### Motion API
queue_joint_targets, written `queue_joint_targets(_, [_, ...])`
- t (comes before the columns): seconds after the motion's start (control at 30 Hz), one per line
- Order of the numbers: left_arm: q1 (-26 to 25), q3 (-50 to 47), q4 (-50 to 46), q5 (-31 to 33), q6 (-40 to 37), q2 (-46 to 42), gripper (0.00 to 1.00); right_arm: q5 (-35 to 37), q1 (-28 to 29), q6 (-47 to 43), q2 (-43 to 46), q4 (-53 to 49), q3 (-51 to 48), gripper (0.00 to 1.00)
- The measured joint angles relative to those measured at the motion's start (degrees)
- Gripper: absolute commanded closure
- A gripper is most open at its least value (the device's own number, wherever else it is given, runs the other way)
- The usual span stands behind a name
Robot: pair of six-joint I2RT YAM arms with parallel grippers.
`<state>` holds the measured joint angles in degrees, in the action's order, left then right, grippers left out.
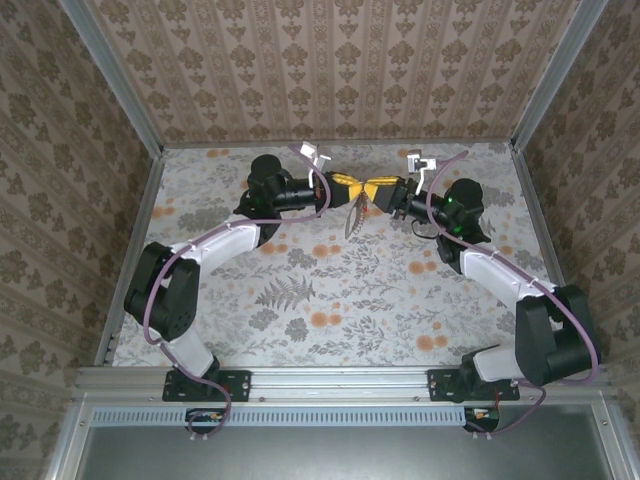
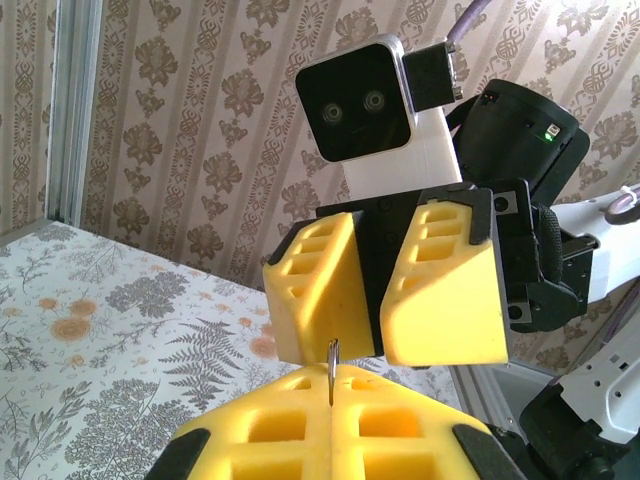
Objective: Put the keys on the keyring
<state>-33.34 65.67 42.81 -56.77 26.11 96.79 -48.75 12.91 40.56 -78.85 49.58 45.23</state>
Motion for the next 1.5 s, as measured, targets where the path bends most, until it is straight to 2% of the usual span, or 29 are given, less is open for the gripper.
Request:
queue_joint_targets(0.27, [0.0,0.7,-0.8,-0.3,0.0,0.0,1.00,-1.2,0.1,-0.3,-1.3,0.2,0.5,0.92])
queue_joint_targets(0.33, [0.0,0.8,-0.9,-0.3,0.0,0.1,1.00,-1.2,0.0,-0.5,-1.5,0.2,0.5,0.93])
queue_joint_targets(0.43, [0.0,1.1,-1.0,-0.4,0.0,0.4,1.00,-1.2,0.0,-1.1,-1.6,0.2,0.5,0.89])
queue_joint_targets(0.6, [0.0,1.3,-1.0,-0.4,0.0,0.7,1.00,-1.2,0.0,-1.7,-1.6,-0.3,0.7,1.00])
queue_joint_targets(0.93, [0.0,1.4,-2.3,-0.2,-0.3,0.7,1.00,-1.1,-0.1,-2.9,-1.6,-1.7,0.9,1.00])
queue_joint_targets(1.17, [0.0,2.3,-7.1,0.4,-2.6,0.7,1.00,-0.5,-0.1,-7.6,0.0,-9.4,1.9,1.00])
queue_joint_targets(1.5, [0.0,4.1,-13.5,0.7,-6.7,0.5,0.88,0.5,0.2,-13.2,1.0,-17.0,3.8,1.00])
